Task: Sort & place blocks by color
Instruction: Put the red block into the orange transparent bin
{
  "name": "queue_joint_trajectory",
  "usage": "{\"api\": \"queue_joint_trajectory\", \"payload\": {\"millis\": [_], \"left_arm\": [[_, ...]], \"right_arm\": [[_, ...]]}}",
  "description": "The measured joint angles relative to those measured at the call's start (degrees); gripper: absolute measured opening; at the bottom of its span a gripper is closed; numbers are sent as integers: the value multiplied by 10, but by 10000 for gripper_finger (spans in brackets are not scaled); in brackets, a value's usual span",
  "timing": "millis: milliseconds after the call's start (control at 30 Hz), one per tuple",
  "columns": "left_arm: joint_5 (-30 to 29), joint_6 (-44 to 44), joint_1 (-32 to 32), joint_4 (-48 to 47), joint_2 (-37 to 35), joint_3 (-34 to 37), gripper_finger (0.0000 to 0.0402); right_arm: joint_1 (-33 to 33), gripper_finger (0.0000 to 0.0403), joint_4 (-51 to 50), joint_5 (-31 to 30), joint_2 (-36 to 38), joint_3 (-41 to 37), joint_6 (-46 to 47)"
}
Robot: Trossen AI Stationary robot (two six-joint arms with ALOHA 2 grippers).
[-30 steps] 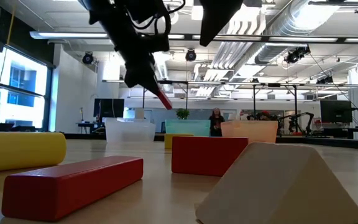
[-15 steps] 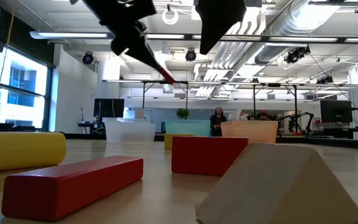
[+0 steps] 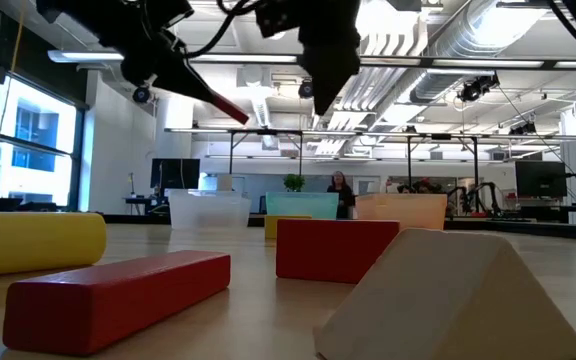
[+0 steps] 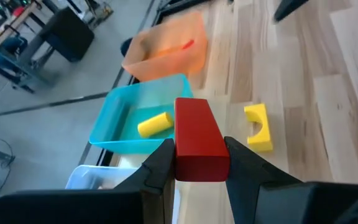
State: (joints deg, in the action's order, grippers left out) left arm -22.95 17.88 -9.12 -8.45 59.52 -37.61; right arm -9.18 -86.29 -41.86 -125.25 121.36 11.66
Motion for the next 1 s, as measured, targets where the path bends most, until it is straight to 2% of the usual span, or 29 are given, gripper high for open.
{"api": "queue_joint_trajectory", "payload": {"millis": [267, 567, 900, 1000], "left_arm": [[-6, 11, 2, 16, -6, 21, 79], [6, -29, 4, -3, 2, 22, 79], [22, -82, 29, -2, 4, 22, 79], [19, -94, 37, -2, 4, 22, 79]], "right_arm": [[74, 203, 136, 133, 0, 0, -135], [116, 203, 218, 230, 0, 0, -182], [122, 203, 275, 246, 0, 0, -250], [122, 203, 281, 275, 0, 0, -272]]}}
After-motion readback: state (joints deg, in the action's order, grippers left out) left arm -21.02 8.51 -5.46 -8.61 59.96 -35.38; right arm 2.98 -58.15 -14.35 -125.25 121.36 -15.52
